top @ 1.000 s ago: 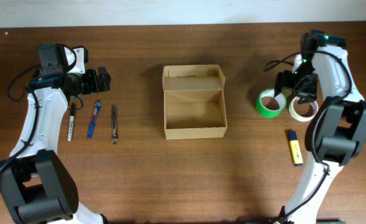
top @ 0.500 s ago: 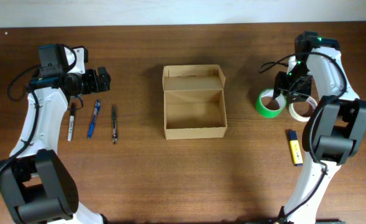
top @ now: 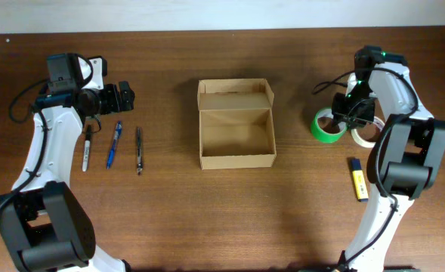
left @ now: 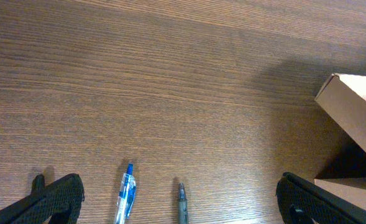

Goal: Pack container
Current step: 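Lift the green tape with the right gripper and lower it into the box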

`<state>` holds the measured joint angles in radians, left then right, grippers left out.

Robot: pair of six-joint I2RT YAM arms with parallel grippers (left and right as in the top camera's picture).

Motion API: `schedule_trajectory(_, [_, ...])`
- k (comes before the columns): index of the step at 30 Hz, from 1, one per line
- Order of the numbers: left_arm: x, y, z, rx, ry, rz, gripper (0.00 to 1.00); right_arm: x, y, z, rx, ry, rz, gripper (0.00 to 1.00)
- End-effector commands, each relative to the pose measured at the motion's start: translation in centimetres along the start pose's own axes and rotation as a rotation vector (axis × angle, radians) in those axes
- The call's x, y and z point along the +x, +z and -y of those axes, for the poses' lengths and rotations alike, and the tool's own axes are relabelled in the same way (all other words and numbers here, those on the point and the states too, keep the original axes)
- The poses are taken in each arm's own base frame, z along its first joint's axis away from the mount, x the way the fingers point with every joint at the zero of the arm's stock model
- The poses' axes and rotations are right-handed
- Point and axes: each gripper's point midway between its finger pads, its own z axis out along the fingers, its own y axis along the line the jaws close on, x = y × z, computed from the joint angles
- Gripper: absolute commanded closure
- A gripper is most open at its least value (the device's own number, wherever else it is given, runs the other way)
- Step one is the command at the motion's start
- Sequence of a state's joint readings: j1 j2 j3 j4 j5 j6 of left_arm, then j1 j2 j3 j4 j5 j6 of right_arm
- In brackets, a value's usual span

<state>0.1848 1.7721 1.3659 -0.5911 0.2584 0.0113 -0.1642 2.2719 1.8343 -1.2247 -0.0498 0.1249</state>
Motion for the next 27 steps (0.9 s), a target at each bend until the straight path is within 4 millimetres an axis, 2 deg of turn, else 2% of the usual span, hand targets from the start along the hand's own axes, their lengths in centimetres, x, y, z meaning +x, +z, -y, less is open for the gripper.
schedule_trajectory(1, [-0.4,0.0,0.2,0.014,0.02,0.005,0.01,0.3,1.1,-0.3,0.002,0.007,-0.025,0.68])
schedule_trajectory(2, [-0.4,0.0,0.2,0.014,0.02,0.005,0.01,0.4,1.1,-0.3,0.002,0.007,-0.026,0.78])
schedule_trajectory(3, [-0.4,0.0,0.2,0.014,0.02,0.005,0.01,0.4,1.1,-0.3,0.003,0.006,-0.029,0.93])
schedule_trajectory(4, [-0.4,0.0,0.2,0.014,0.02,0.005,0.01,0.5,1.1,-0.3,0.003,0.007,-0.03,0.96])
schedule_trajectory(8, [-0.4,0.0,0.2,0.014,0.02,0.005,0.01,0.6,0.0,-0.4,-0.003,0.007,-0.03,0.96])
schedule_trajectory(11, [-0.4,0.0,0.2,0.014,0.02,0.005,0.01,-0.3,-4.2,-1.4,-0.037,-0.004,0.048,0.96])
schedule_trajectory(12, [-0.4,0.0,0.2,0.014,0.02,0.005,0.01,-0.5,-6.2,-2.1,-0.058,-0.013,0.088,0.96])
schedule_trajectory(16, [-0.4,0.0,0.2,0.014,0.02,0.005,0.01,-0.4,-15.7,-6.2,-0.171,-0.092,0.277,0.96])
schedule_trajectory(17, [-0.4,0.0,0.2,0.014,0.02,0.005,0.01,0.2,-19.6,-8.3,-0.206,-0.143,0.364,0.96])
schedule_trajectory(20, [-0.4,0.0,0.2,0.014,0.02,0.005,0.01,2.3,-25.6,-12.7,-0.244,-0.288,0.518,0.96])
schedule_trajectory(23, [-0.4,0.0,0.2,0.014,0.02,0.005,0.01,5.0,-28.0,-17.2,-0.256,-0.475,0.589,0.96])
schedule_trajectory(25, [-0.4,0.0,0.2,0.014,0.02,0.005,0.01,6.8,-27.7,-20.1,-0.244,-0.6,0.587,0.96])
schedule_trajectory(27, [-0.4,0.0,0.2,0.014,0.02,0.005,0.01,8.3,-26.2,-22.7,-0.21,-0.729,0.561,0.96])
